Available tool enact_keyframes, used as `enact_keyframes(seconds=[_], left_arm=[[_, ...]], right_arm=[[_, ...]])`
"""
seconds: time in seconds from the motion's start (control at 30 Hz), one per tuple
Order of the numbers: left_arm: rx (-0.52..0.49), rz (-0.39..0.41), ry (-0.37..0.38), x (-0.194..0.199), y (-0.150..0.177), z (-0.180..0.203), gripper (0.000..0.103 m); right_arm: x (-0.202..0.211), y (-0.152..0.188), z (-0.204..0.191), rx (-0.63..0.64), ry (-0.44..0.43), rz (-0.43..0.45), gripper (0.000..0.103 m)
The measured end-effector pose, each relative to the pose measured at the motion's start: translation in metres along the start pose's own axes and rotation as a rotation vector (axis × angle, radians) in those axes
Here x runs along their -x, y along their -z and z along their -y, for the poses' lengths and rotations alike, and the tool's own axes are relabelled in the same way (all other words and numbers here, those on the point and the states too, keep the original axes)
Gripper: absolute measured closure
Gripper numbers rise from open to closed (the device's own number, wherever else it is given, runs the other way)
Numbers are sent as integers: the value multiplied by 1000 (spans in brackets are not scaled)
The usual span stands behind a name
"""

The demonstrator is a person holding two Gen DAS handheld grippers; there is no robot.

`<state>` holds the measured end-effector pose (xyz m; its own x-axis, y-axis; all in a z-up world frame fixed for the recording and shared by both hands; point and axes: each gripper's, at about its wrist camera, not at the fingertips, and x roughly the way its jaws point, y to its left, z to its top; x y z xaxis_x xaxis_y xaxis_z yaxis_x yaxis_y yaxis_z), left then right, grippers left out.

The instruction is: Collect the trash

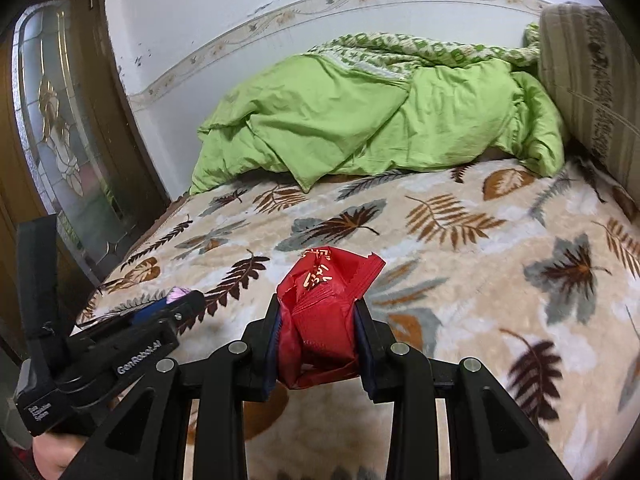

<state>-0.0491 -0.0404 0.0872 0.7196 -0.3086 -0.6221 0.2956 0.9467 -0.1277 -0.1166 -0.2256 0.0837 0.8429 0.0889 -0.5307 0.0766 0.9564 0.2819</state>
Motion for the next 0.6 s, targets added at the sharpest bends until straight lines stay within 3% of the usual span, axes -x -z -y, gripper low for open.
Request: enact_keyframes(seconds=[0.37,0.6], left_arm=[[-56,-12,24,63,39,-3,75],[-49,-41,34,68,63,-2,75]], right_arm=[[43,29,-11,28,5,9,69],[54,42,-10,15,-1,-12,69]])
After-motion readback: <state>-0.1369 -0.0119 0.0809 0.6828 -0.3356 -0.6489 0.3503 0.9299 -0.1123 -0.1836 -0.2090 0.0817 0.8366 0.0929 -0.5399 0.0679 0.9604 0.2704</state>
